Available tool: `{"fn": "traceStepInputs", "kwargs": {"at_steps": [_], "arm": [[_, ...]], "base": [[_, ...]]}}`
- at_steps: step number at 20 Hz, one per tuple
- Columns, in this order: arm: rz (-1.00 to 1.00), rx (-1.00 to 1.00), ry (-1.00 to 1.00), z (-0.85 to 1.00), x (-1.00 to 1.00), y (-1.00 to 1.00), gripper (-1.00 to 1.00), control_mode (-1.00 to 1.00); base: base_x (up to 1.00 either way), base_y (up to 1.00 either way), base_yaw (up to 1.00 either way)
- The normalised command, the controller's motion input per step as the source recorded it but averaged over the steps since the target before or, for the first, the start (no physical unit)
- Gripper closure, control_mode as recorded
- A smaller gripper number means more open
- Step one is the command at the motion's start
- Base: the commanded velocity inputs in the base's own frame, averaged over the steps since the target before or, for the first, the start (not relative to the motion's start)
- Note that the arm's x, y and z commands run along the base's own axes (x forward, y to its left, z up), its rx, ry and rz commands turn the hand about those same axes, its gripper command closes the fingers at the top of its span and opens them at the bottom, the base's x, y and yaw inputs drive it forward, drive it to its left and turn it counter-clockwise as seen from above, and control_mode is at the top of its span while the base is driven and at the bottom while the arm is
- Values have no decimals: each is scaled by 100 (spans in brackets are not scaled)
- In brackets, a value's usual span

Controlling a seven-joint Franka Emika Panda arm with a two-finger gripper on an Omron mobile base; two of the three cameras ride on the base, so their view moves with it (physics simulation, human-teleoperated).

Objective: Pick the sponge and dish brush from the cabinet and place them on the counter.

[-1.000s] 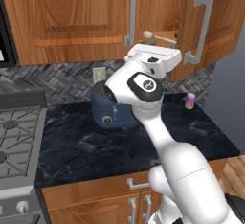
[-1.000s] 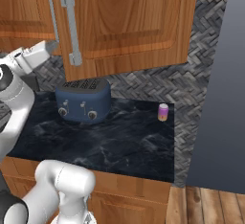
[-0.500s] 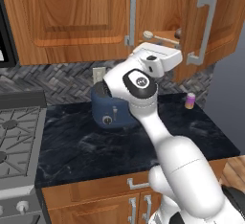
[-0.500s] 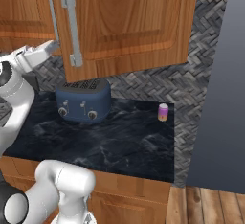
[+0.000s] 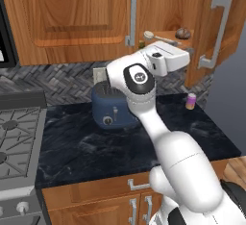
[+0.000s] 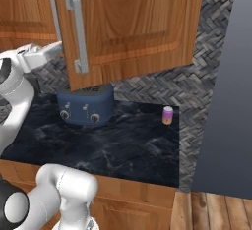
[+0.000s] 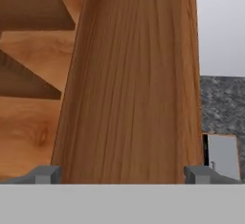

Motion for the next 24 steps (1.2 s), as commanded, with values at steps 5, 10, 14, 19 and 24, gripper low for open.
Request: {"fn": "traceStepInputs", "kwargs": {"at_steps": [5, 10, 14, 19, 24], "arm": [[-5, 10, 0, 0, -27, -74, -100, -100], [0, 5, 0, 0, -10, -88, -100, -100], [1, 4, 0, 0, -4, -92, -100, -100], [0, 3, 0, 0, 0, -94, -100, -100], [0, 1, 0, 0, 0, -92, -100, -100]], "base": [[0, 0, 0], [0, 0, 0], [0, 0, 0], [0, 0, 0], [0, 0, 0]]}}
